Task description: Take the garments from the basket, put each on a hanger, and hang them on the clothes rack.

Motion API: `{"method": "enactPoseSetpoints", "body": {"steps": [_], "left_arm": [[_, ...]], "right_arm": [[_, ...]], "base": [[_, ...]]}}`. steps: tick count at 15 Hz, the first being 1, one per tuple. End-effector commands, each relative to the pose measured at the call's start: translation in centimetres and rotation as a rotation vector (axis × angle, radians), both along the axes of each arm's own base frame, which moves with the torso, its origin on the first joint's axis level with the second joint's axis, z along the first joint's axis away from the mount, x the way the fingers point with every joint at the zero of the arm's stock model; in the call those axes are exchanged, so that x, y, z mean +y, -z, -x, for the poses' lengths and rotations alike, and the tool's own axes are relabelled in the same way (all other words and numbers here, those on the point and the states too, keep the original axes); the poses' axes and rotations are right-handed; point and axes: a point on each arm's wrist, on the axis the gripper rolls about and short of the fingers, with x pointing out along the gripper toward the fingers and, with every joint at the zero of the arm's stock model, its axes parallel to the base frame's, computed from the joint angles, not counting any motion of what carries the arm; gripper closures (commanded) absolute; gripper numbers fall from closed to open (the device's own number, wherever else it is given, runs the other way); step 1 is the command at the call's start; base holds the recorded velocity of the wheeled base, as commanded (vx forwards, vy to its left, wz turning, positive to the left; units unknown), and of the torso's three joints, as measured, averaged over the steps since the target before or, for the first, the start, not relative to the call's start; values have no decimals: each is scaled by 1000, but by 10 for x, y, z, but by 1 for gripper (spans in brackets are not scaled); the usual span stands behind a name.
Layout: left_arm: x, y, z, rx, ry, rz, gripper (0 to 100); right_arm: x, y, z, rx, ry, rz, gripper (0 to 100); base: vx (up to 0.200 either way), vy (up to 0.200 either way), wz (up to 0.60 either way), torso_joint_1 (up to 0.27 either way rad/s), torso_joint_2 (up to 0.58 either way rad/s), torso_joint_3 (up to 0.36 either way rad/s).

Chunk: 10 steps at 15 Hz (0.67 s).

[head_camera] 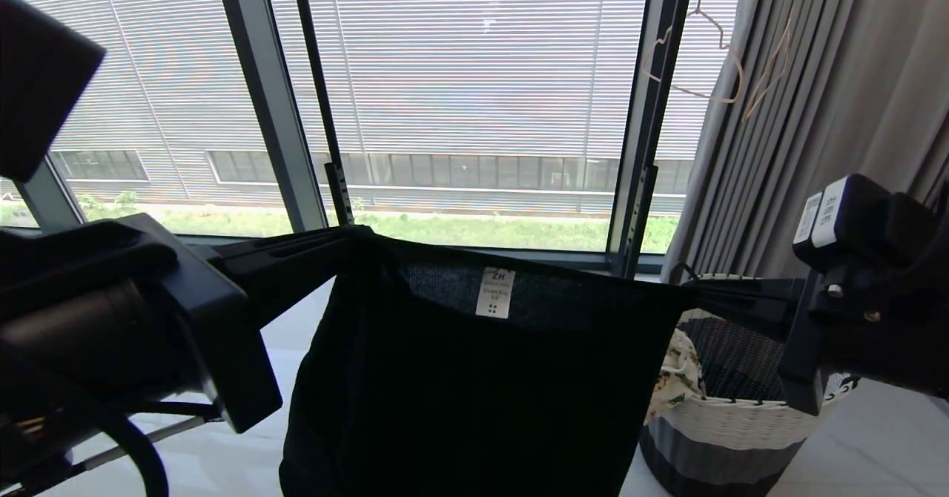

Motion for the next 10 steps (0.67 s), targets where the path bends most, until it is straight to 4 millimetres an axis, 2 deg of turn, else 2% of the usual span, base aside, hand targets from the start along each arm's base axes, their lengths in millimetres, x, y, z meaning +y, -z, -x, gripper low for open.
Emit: {"method": "enactPoseSetpoints", "body": {"steps": [1, 4, 6, 9, 10], "left_arm": [[-17, -4, -14, -24, 0, -59, 100], [-17, -28, -14, -45, 16, -97, 100], [-12, -38, -8, -28, 59, -111, 100], [-8, -37, -5, -19, 73, -123, 100], [-9, -34, -6, -23, 76, -144, 100]], "right_arm": [[-14, -14, 3, -49, 47, -43, 100], [-21, -41, -1, -120, 101, -101, 100], [-20, -51, -5, -143, 108, -120, 100], [-22, -56, -2, -143, 112, -117, 100], [-31, -57, 8, -134, 112, -109, 100]], "base": [[0, 0, 0, 0, 0, 0], [0, 0, 0, 0, 0, 0], [0, 0, 0, 0, 0, 0], [0, 0, 0, 0, 0, 0], [0, 0, 0, 0, 0, 0]]}}
